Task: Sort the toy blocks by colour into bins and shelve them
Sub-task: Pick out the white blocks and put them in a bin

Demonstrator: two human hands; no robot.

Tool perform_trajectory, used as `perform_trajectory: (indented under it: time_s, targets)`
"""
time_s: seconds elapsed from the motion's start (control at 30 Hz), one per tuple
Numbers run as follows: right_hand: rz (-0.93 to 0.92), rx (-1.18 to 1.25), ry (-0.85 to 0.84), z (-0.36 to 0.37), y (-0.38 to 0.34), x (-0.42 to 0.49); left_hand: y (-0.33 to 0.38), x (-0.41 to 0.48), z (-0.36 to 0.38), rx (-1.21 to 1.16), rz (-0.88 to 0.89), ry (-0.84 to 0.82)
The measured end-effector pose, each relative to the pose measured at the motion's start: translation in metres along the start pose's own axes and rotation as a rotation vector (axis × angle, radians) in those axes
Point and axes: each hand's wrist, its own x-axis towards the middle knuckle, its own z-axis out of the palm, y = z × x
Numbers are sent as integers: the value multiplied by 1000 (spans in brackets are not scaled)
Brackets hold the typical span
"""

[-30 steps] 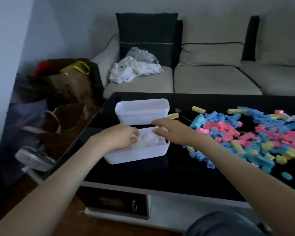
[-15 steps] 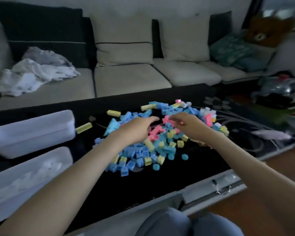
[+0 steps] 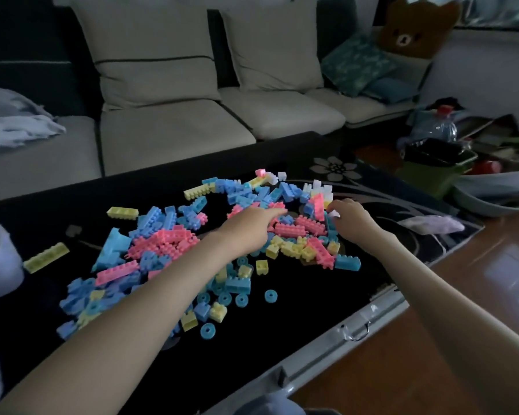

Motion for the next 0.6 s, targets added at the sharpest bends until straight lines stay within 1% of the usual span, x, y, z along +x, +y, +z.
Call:
perform_trajectory:
  time_s: [0.07,0.2,0.27,0.33,0.4,0.47,0.53,0.6]
  targets:
    - [0,-14,11,2,4,9,2,12,1,2,-5,1]
    - [33,-129,-25,-1,14,17,10,33,2,20,22,7]
    - [13,-133,26,-1,15,16,15,41,3,1,56,4]
    - [-14,-71,110,-2,12,13,18,49,6,8,108,12]
    - [-41,84,161,-3,7,11,20,55,10,-8,140,53]
    - [-87,211,144,-6,-1,9,24,61,14,-76,144,106]
    - [-182,227,101,-10,-11,6,28,67,17,-202,107,135]
    - [-296,235,53,-12,-19,5,30,73,16,-302,68,94]
